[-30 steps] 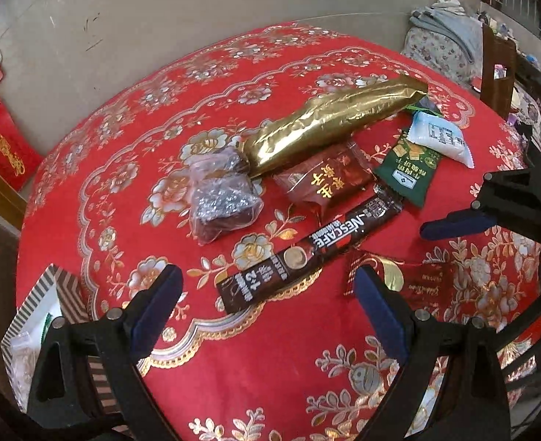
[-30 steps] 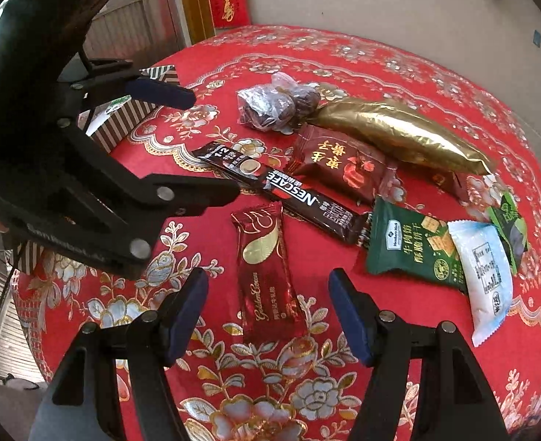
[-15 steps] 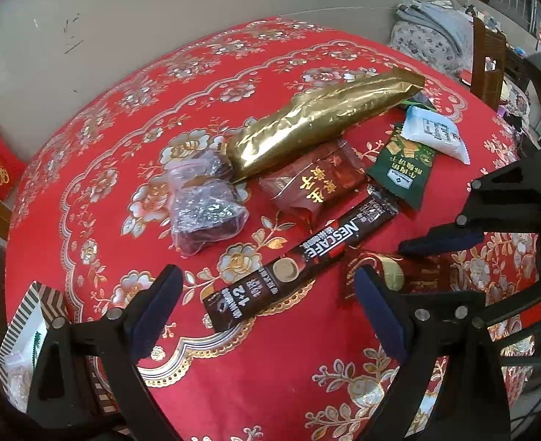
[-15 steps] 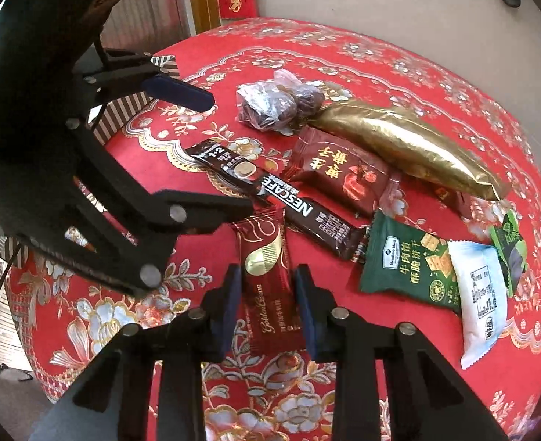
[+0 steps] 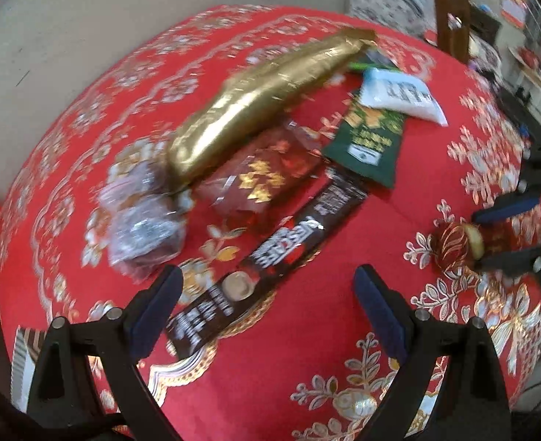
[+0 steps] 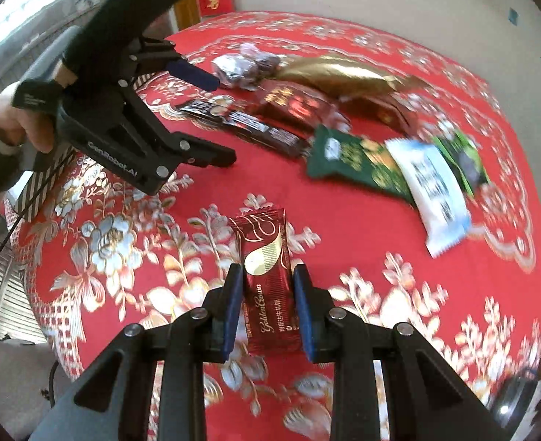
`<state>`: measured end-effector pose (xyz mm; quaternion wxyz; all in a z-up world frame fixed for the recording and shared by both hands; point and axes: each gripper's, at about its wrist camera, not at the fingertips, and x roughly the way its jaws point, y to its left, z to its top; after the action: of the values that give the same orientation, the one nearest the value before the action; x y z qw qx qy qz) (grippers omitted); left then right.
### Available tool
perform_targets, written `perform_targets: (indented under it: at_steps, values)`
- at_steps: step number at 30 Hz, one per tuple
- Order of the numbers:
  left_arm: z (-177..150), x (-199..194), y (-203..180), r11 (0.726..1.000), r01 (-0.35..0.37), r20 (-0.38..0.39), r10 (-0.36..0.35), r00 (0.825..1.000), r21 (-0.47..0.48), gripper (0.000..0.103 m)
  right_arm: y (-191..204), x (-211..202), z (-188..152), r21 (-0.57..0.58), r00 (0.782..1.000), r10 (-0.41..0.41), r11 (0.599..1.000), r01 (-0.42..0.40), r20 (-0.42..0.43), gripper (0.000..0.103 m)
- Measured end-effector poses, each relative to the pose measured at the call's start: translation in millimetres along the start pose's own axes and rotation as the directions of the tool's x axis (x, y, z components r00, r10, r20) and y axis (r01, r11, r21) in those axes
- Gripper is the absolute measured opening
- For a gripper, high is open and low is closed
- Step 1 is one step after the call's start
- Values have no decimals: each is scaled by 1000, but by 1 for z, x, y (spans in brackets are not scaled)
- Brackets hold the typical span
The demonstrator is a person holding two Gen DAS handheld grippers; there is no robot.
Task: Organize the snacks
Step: 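Grasp the Nescafé stick with the left tool while the right tool grasps the red chocolate bar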
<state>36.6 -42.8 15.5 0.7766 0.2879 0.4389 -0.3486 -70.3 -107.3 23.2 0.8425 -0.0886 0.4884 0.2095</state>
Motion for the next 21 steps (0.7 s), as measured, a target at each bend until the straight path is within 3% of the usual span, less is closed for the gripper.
perform_targets:
  at_steps: [4,6,9,11,13,17,21]
  values:
    - [3,5,-1,999,40,-15,-40,999,-2,93,-1,0,0,11,1000,8,1000,-8,4,27]
    - [0,4,1,997,70,-12,-70,997,-23,85,1,1,2,6,1000,4,1000,-4,8,27]
    - [-7,-1,2,991,114,3,-114,993,-67,66,1,2,3,15,1000,10,1000,-10,16,27]
    - [-12,-7,-1,992,110,12,-110,994,-68,43,1,2,3,28,1000,12,1000,-13,21,27]
    - [-17,-13,-8,993,88,15,-87,996,-76,27,2,3,4,38,1000,14,999,-15,26,27]
    - [-28,-22,-23,994,-19,23,22,999,-105,22,9,8,10,66,999,-1,998,-2,47,27]
    - [-42,-30,-30,971,-92,33,102,994,-221,21,18,12,15,106,997,-4,994,-5,79,27]
